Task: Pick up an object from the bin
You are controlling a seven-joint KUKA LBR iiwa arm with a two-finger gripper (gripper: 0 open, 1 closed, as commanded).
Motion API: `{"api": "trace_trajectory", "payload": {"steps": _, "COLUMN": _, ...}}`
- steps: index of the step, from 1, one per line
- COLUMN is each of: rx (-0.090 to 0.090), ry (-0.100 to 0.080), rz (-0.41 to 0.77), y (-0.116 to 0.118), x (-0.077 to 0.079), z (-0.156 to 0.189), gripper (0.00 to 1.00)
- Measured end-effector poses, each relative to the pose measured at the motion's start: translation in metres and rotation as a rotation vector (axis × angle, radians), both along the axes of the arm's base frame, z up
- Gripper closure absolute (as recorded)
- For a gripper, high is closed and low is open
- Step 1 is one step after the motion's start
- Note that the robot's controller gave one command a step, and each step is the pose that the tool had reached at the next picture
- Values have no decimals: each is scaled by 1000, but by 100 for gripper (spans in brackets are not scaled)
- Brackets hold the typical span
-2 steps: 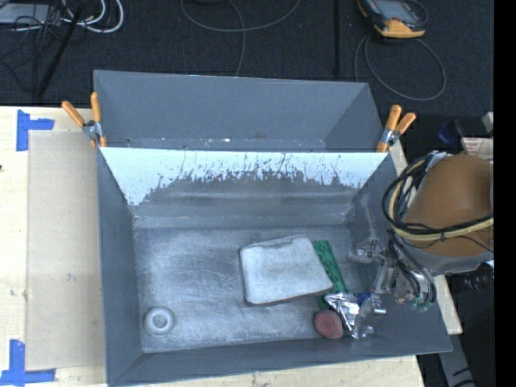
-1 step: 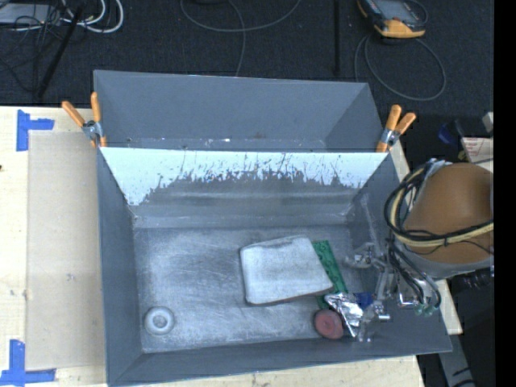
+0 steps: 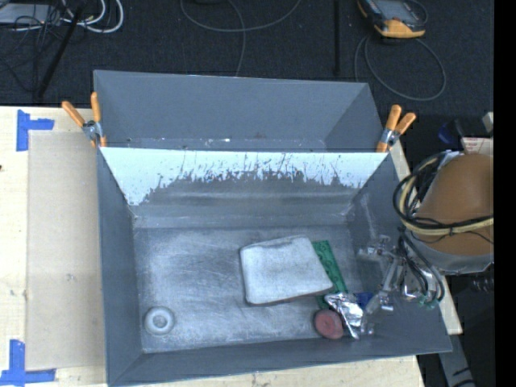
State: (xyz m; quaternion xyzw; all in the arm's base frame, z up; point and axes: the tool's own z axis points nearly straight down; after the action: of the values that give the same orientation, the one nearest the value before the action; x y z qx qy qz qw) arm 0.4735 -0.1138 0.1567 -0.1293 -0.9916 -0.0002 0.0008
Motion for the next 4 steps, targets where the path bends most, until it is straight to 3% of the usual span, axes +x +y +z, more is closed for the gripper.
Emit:
{"api": "trace_trajectory", "payload": {"steps": 1, "rx": -9, "ry": -38, "rz": 124, "y": 6, "x": 8, "z": -81, "gripper": 0}}
{"api": "trace_trajectory", "payload": {"steps": 2, "rx": 1, "ry": -5, "rz": -159, "y": -6, "x": 19, "z": -85, "gripper": 0}}
{"api": "trace_trajectory", "payload": {"steps": 3, "rx": -3, "ry": -16, "rz": -158, "y": -8, "x": 22, "z": -82, "gripper": 100}}
{"api": "trace_trajectory", "payload": {"steps": 4, "rx": 0, "ry": -2, "rz": -156, "y": -8, "x": 22, "z": -76, "gripper": 100}}
